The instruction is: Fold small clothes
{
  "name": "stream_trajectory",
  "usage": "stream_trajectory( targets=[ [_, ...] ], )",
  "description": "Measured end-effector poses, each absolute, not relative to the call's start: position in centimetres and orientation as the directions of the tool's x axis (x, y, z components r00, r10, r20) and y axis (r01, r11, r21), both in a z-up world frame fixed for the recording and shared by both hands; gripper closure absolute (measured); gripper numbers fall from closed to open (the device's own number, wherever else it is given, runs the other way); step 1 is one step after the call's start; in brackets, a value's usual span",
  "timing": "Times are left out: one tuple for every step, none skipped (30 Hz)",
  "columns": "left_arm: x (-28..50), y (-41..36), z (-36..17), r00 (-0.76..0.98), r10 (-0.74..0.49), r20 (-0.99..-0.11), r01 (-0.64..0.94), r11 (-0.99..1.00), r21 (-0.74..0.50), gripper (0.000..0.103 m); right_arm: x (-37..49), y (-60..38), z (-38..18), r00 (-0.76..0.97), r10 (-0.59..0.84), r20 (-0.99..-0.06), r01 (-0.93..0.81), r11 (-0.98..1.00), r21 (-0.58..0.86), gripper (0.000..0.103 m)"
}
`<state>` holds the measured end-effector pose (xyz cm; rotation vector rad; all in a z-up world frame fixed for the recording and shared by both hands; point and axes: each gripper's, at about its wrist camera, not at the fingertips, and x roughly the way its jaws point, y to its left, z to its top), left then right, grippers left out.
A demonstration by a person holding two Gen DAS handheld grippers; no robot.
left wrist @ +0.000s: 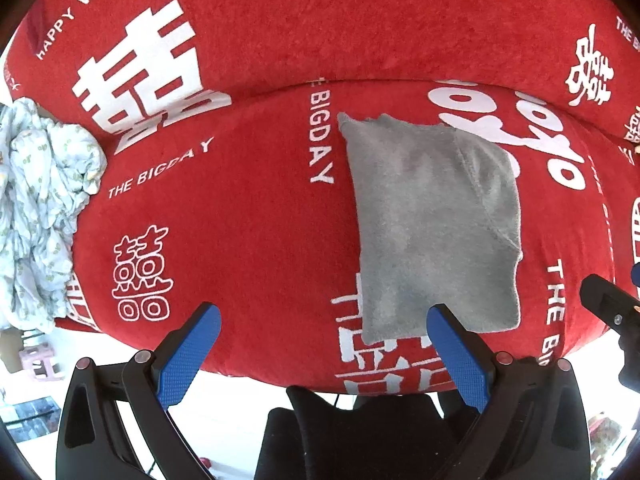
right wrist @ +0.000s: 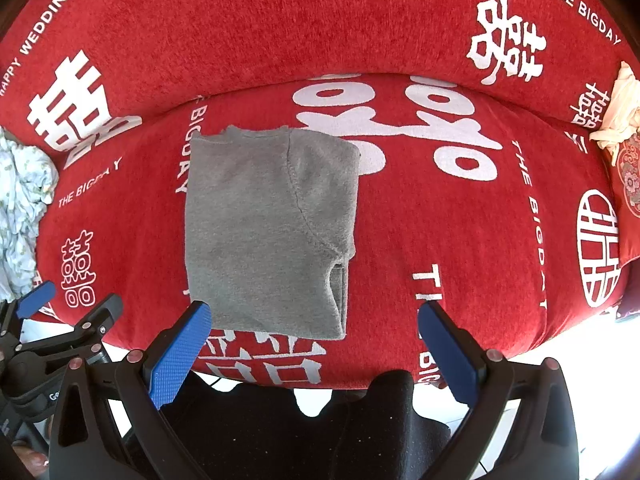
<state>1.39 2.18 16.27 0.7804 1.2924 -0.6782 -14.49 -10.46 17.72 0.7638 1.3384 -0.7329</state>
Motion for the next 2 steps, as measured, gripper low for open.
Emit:
stream_trajectory(
  targets=[
    [1.33,2.16,16.26,0.151,-0.012,-0.988,0.807,0.579,0.117,0.0,-14.5,-10.45,17.7,0.091,-0.027,-0.995,0.825,0.563,0.06,0.0],
    [1.38,2.12,16.24,0.142,-0.016,-0.99,0.808,0.58,0.107,0.0,-14.54,-10.52,17.63,0.091,-0.028,-0.995,0.824,0.563,0.06,0.0]
  ],
)
